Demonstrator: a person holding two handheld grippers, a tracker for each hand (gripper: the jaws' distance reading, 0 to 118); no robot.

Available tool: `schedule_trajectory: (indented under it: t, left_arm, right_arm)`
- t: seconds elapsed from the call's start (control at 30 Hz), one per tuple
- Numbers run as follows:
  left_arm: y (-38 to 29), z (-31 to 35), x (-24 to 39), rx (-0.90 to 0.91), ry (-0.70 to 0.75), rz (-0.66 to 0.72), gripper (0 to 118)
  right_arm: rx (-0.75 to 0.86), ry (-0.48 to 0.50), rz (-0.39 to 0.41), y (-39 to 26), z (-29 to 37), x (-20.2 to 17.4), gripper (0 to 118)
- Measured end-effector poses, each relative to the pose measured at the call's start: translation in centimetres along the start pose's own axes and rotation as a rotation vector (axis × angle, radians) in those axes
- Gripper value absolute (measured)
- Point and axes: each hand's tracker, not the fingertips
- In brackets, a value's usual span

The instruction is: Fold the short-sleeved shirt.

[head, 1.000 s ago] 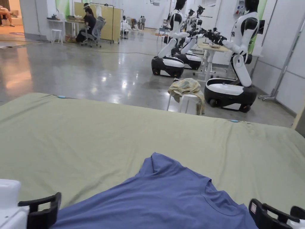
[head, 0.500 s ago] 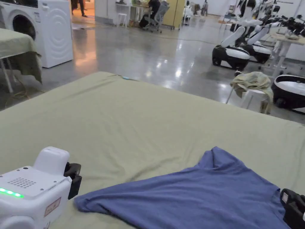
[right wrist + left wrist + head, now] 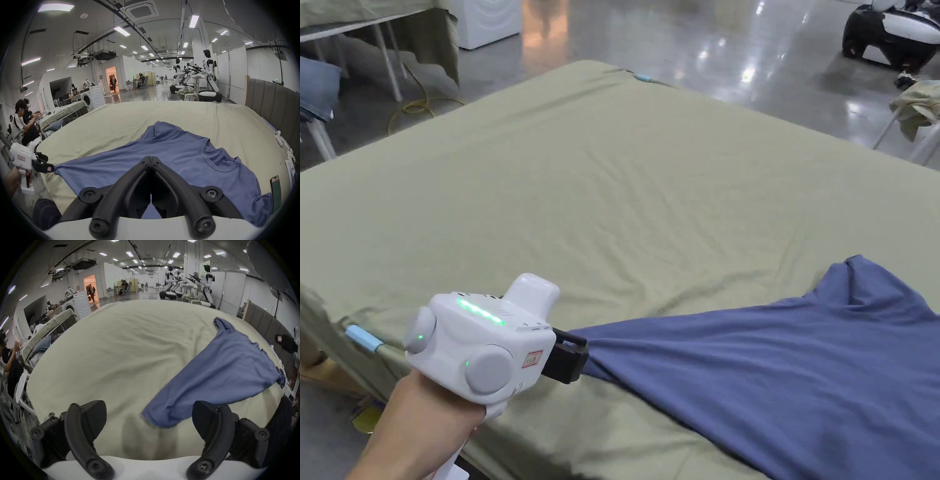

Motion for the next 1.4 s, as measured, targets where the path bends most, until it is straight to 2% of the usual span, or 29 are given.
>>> schedule_trajectory:
  t: [0.07,0.13,0.17,0.2,0.3,0.33,0.4,0.5,0.63,0.7,0.73,0.77,0.8,0.83,0.9,1.07,1.13,1.17,1.23,1.27,1.3,1.33,1.37,1.4]
  left_arm:
    - [0.2,-1.8,0.1,-0.029,0.002,-0.03,74]
    - [-0.1,-3.3,0.0,-0.077,-0.028,-0.044,69]
    - [-0.1,-3.2,0.0,-0.054,-0.025,-0.03,42]
    - [0.1,-2.6,-0.1,-0.042,-0.033,-0.03,8]
    - [0.3,0.5,0.6,0.084,-0.087,0.009,7]
    - [0.4,1.1,0.9,0.067,-0.136,0.008,7]
    - [0.4,2.4,1.8,0.1,-0.085,-0.02,7]
    - [0.5,3.3,2.1,0.113,-0.106,0.007,7]
    - [0.5,3.1,2.2,0.125,-0.114,0.04,7]
    - [0.7,3.1,2.3,0.132,-0.114,0.065,7]
    - [0.6,3.0,2.2,0.132,-0.116,0.082,7]
    - [0.5,2.9,2.1,0.123,-0.118,0.094,7]
    - [0.5,2.5,1.7,0.118,-0.119,0.104,7]
    - [0.4,2.3,1.6,0.114,-0.119,0.113,7]
    - [0.1,2.0,1.7,0.098,-0.114,0.125,7]
    - [0.4,1.2,2.0,0.066,-0.098,0.147,7]
    - [0.7,1.0,2.4,0.057,-0.088,0.147,7]
    - [0.8,0.9,2.5,0.057,-0.087,0.147,7]
    - [1.5,0.9,2.7,0.056,-0.081,0.147,7]
    - [1.7,0.9,2.8,0.059,-0.081,0.145,7]
    - [1.8,1.0,2.9,0.06,-0.08,0.143,7]
    - [2.1,1.1,2.9,0.066,-0.078,0.14,7]
    - [2.2,1.1,3.0,0.073,-0.077,0.13,7]
    - [2.3,1.2,3.2,0.074,-0.075,0.12,7]
  right_arm:
    - [0.001,-0.015,-0.002,0.1,-0.1,0.4,0]
    - [0.0,-0.019,-0.014,0.6,-0.4,0.7,0]
    - [0.001,-0.024,-0.017,0.7,-0.3,0.6,0]
    - [0.0,-0.029,-0.015,0.8,-0.2,0.6,0]
    - [-0.002,-0.036,-0.008,1.4,-0.2,0.9,0]
    - [-0.008,-0.039,-0.001,1.7,-0.3,1.0,0]
    - [-0.025,-0.05,0.028,2.4,-1.0,1.3,0]
    - [-0.056,-0.076,0.075,3.6,-2.7,2.5,0]
    - [-0.117,-0.11,0.183,5.4,-7.7,4.9,0]
    - [-0.134,-0.101,0.182,6.2,-11.5,7.4,0]
    - [-0.16,-0.089,0.183,6.7,-13.7,8.4,4]
    - [-0.19,-0.09,0.181,7.2,-15.6,9.1,40]
    - [-0.216,-0.109,0.193,7.7,-17.7,9.5,86]
    - [-0.267,-0.097,0.193,7.8,-20.1,10.6,117]
    - [-0.246,-0.081,0.199,7.6,-23.6,11.5,115]
    - [-0.375,-0.038,0.294,5.3,-31.1,13.8,115]
    - [-0.388,0.058,0.318,5.0,-32.3,12.7,115]
    - [-0.393,0.113,0.327,4.6,-32.5,12.5,109]
    - [-0.467,0.135,0.365,4.8,-32.7,11.4,73]
    - [-0.474,0.164,0.337,5.0,-32.2,11.0,73]
    - [-0.449,0.183,0.312,5.3,-31.2,10.7,66]
    - [-0.436,0.179,0.317,5.6,-30.3,10.2,49]
    - [-0.438,0.163,0.328,5.7,-29.4,9.9,2]
    - [-0.431,0.158,0.327,6.1,-28.2,9.7,2]
